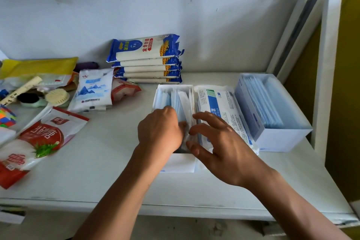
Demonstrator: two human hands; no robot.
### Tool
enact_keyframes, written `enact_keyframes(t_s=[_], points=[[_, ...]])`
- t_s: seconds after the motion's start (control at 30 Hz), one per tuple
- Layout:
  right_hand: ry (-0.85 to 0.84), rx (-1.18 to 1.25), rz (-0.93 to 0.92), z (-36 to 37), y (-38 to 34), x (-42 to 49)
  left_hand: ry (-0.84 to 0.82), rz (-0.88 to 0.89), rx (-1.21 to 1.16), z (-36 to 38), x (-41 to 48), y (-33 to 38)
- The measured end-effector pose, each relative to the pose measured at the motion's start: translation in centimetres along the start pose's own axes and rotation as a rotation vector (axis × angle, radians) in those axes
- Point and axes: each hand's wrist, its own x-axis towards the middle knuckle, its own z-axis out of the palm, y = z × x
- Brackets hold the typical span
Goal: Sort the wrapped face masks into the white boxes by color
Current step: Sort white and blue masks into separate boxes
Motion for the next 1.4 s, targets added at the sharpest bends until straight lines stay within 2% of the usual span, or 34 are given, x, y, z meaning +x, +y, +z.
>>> enact_keyframes(t_s=[0.3,0.4,0.47,0.53,0.6,0.67,0.73,0.87,0.97,1.03,1.07,1.13,1.2,1.27,1.33,1.4], points=[[-0.029,-0.017,0.016,0.0,0.0,-0.1,0.044,-0.089,-0.215,-2.5,0.4,-1.1],[-0.04,-0.007,0.033,0.1,0.0,-0.1,0.148,-0.114,-0.303,-5.1,0.4,-2.8],[-0.034,0.041,0.051,0.1,0.0,-0.1,0.23,-0.112,-0.459,-6.8,0.3,-3.8],[0.029,0.234,0.087,-0.1,-0.2,0.2,0.278,-0.049,-0.739,-7.6,0.0,-3.8],[0.135,0.632,0.155,-0.7,-0.7,0.6,0.296,0.022,-0.983,-7.3,-0.3,-2.8],[0.208,1.013,0.199,-1.5,-1.3,1.1,0.323,0.101,-1.078,-6.3,-0.7,-1.1],[0.241,1.262,0.197,-2.2,-1.7,1.3,0.323,0.166,-1.124,-5.1,-1.3,0.7],[0.26,1.406,0.212,-3.3,-1.9,0.8,0.28,0.153,-1.177,-2.7,-2.0,2.8],[0.375,1.229,0.31,-3.7,-1.4,0.7,0.292,0.026,-1.301,-1.6,-2.1,3.7],[0.441,1.131,0.34,-3.7,-1.0,0.7,0.171,-0.11,-1.46,-1.6,-2.2,4.2],[0.466,1.132,0.351,-3.7,-0.8,0.7,0.033,-0.165,-1.558,-1.8,-2.1,4.3],[0.502,1.194,0.354,-3.9,-0.4,0.7,-0.345,-0.226,-1.798,-2.1,-2.2,4.1],[0.509,1.262,0.344,-4.1,0.0,0.7,-0.655,-0.209,-1.921,-2.7,-2.7,4.1],[0.522,1.214,0.358,-4.3,0.3,0.5,-0.736,-0.165,-1.983,-2.2,-2.9,4.3],[0.579,1.082,0.409,-4.6,0.7,0.5,-0.681,-0.178,-2.004,-1.5,-3.0,4.6],[0.634,1.059,0.438,-5.0,1.1,0.5,-0.597,-0.201,-1.988,-1.1,-3.0,4.9]])
